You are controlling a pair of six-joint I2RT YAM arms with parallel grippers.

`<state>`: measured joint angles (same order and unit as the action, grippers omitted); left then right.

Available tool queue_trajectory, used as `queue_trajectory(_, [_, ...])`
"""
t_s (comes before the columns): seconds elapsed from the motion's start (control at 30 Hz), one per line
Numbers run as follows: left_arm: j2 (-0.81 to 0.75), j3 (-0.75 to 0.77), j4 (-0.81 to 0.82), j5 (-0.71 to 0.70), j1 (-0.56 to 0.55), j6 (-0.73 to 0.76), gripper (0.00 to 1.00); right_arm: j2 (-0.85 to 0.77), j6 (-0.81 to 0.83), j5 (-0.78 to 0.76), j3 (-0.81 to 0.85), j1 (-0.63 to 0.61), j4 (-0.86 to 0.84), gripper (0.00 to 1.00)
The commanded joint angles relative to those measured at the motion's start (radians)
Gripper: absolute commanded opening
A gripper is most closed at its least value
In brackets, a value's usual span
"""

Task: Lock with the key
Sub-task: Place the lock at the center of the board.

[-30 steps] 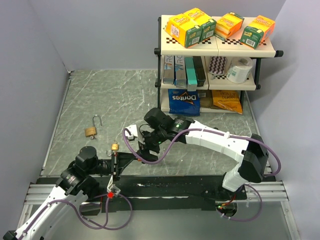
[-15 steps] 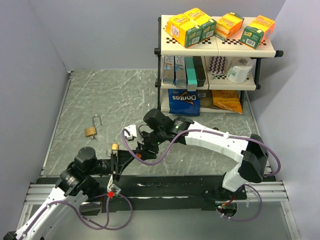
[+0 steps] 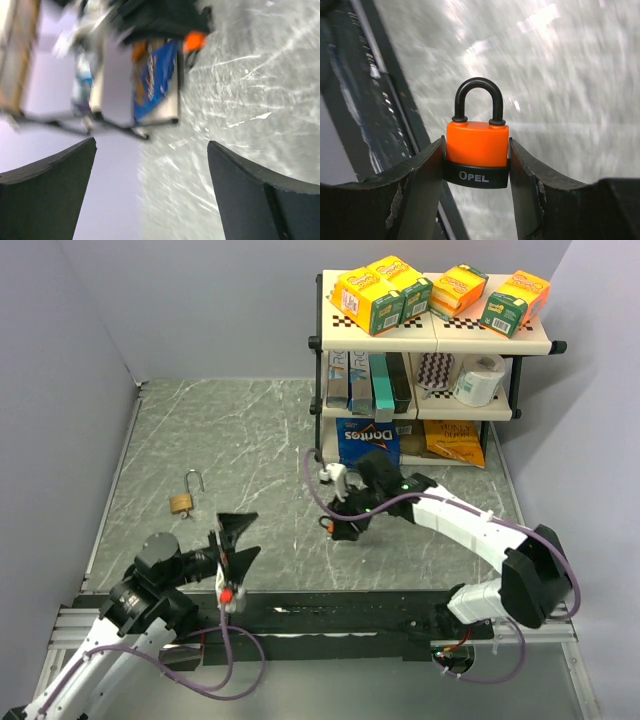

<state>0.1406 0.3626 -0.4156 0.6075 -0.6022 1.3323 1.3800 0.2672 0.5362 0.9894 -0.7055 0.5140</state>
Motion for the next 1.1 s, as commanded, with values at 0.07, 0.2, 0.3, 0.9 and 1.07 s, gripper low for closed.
queue_trajectory(0.07, [0.311,0.234,0.161,-0.348,-0.002,-0.750,0.96,-0.125,-0.150,-0.094,-0.135,0.107,-0.114,0.07])
queue_trajectory(0.2, [0.470,0.360,0.182,-0.457,0.013,-1.177,0.96,-0.092,-0.244,-0.140,-0.149,0.193,-0.123,0.08])
queue_trajectory(0.3, [0.516,0.407,0.187,-0.469,0.033,-1.396,0.96,-0.053,-0.345,-0.237,-0.147,0.204,-0.127,0.06])
queue_trajectory(0.9, [0.580,0.424,0.176,-0.367,0.340,-1.800,0.96,0.218,-0.643,-0.653,0.018,0.228,-0.097,0.00])
queue_trajectory(1.07, [0.606,0.441,0.130,-0.371,0.343,-1.789,0.96,0.269,-0.697,-0.651,0.043,0.230,-0.062,0.05])
